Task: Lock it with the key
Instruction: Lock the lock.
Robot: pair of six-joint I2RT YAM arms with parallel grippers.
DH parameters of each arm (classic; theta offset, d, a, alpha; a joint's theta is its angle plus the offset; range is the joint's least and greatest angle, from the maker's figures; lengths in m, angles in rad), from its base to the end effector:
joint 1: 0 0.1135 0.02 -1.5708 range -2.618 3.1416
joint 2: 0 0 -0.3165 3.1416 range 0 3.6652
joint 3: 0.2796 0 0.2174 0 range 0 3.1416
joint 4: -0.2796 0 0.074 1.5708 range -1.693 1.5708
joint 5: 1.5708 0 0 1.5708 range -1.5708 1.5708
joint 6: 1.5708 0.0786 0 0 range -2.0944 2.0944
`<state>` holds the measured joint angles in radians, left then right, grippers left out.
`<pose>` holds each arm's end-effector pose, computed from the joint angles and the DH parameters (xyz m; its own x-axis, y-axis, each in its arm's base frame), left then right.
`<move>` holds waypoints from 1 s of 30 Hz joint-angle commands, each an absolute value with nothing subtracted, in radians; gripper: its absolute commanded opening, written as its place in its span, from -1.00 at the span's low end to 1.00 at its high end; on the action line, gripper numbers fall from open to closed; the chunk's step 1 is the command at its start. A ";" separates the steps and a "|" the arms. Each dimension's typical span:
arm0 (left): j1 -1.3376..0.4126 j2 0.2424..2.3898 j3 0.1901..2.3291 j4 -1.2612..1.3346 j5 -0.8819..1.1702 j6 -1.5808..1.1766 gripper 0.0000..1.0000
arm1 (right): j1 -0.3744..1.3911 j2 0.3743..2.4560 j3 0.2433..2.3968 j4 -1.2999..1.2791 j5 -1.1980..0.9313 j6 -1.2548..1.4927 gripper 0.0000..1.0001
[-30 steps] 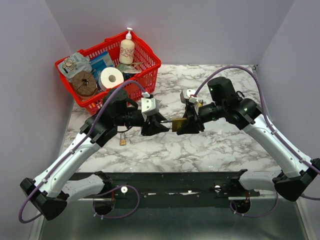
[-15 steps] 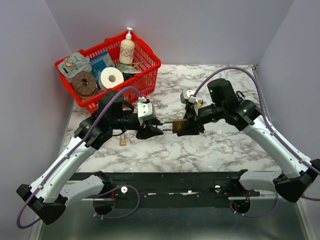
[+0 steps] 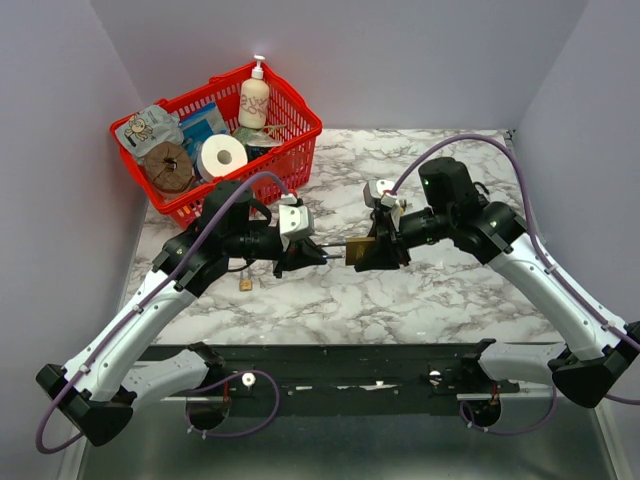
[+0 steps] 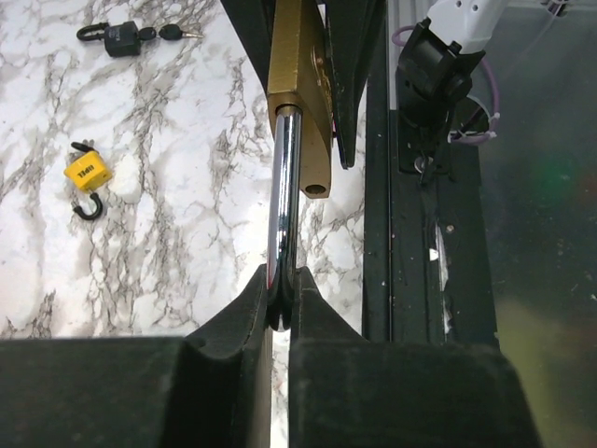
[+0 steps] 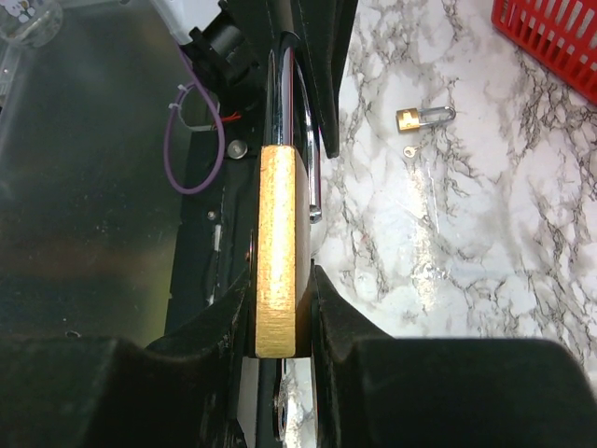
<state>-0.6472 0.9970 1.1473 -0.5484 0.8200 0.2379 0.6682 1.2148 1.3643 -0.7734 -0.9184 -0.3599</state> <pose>0.0957 -0.1444 0.4204 -0.0769 0.2597 -0.9626 0.9952 0.0789 -0.0582 0.1231 0.1768 0.4295 -0.1184 -0.3659 -0.9231 -0.9873 -0.0554 0.1487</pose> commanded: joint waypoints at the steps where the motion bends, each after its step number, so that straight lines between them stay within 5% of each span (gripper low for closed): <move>1: -0.660 0.994 1.138 -0.514 0.827 0.206 -1.00 | 0.673 1.186 1.359 -0.663 -0.942 -0.368 -0.99; 30: -0.709 1.060 1.183 -0.507 0.815 0.109 -1.00 | 0.706 1.187 1.344 -0.601 -0.942 -0.433 -0.99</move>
